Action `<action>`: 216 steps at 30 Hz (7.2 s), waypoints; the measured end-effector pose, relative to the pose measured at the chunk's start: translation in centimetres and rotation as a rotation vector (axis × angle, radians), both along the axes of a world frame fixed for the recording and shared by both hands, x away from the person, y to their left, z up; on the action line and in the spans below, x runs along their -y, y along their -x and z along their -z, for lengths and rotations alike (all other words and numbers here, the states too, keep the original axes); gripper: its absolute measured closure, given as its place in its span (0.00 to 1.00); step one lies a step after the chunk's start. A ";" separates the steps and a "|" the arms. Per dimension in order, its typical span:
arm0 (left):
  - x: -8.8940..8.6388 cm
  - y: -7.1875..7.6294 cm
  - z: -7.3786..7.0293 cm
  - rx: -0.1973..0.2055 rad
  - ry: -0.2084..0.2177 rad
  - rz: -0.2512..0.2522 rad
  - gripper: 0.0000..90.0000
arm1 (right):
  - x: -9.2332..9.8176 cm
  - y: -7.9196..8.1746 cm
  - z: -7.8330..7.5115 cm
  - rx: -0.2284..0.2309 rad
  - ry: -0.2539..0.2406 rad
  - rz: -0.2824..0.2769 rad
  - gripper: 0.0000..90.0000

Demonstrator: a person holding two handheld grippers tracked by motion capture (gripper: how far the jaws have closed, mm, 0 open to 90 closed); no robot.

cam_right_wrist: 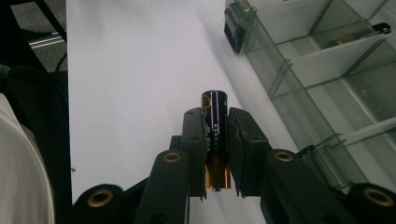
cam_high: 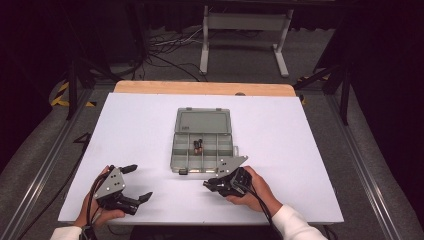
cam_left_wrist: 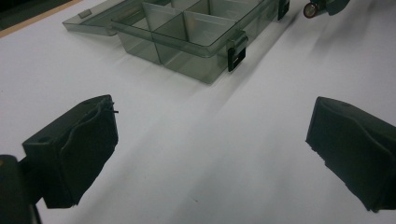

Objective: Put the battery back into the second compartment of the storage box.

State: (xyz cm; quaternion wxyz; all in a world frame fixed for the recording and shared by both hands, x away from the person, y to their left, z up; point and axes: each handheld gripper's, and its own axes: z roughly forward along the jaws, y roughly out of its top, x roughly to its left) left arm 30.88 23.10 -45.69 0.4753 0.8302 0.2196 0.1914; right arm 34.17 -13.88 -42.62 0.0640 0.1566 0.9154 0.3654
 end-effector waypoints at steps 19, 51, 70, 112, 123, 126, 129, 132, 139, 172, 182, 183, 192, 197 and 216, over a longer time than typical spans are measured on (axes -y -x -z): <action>-0.1 0.0 -0.1 0.004 -0.001 -0.004 0.03 | 0.3 -2.5 -3.9 0.085 -0.119 0.120 0.86; -0.1 0.1 -0.2 0.010 0.005 -0.007 0.03 | -4.5 -8.8 -4.6 0.078 -0.020 0.322 0.86; -0.2 0.2 -0.2 0.006 0.015 0.000 0.03 | -8.1 -12.0 -1.9 0.013 0.121 0.441 0.86; 0.4 -0.3 -0.5 -0.003 -0.014 -0.053 0.22 | -6.5 -9.4 -4.1 0.211 -0.038 0.241 0.87; 0.5 -1.8 -1.6 -0.016 -0.019 -0.098 0.64 | -1.1 -6.8 -4.7 0.291 -0.141 0.228 0.77; 0.7 -2.5 -1.8 -0.014 -0.026 -0.110 0.73 | 0.3 -6.3 -4.6 0.314 -0.145 0.236 0.73; 1.1 -3.3 -2.1 -0.007 -0.038 -0.121 0.82 | 1.6 -5.9 -4.4 0.323 -0.158 0.245 0.64; 1.4 -3.8 -2.2 -0.006 -0.048 -0.120 0.86 | 2.4 -5.7 -4.3 0.327 -0.165 0.253 0.56; 2.5 -5.6 -2.7 0.004 -0.078 -0.112 0.99 | 4.9 -5.5 -3.2 0.317 -0.166 0.308 0.36; 4.2 -14.3 -1.8 -0.110 -0.136 -0.131 1.00 | 9.5 -12.6 -1.9 0.215 -0.040 0.486 1.00; 5.6 -17.8 -1.1 -0.172 -0.188 -0.129 1.00 | 7.7 -15.6 -0.3 0.136 0.062 0.462 1.00; 5.8 -18.1 -1.1 -0.177 -0.193 -0.128 1.00 | 7.5 -15.9 -0.2 0.132 0.070 0.456 1.00; 6.9 -20.0 -0.6 -0.214 -0.235 -0.132 1.00 | 6.1 -17.3 1.4 0.100 0.161 0.416 1.00; 7.4 -20.7 -0.2 -0.225 -0.260 -0.143 1.00 | 5.7 -17.4 1.5 0.103 0.172 0.394 1.00; 8.9 -22.4 -0.2 -0.225 -0.254 -0.163 1.00 | 5.2 -18.3 1.5 0.113 0.193 0.340 1.00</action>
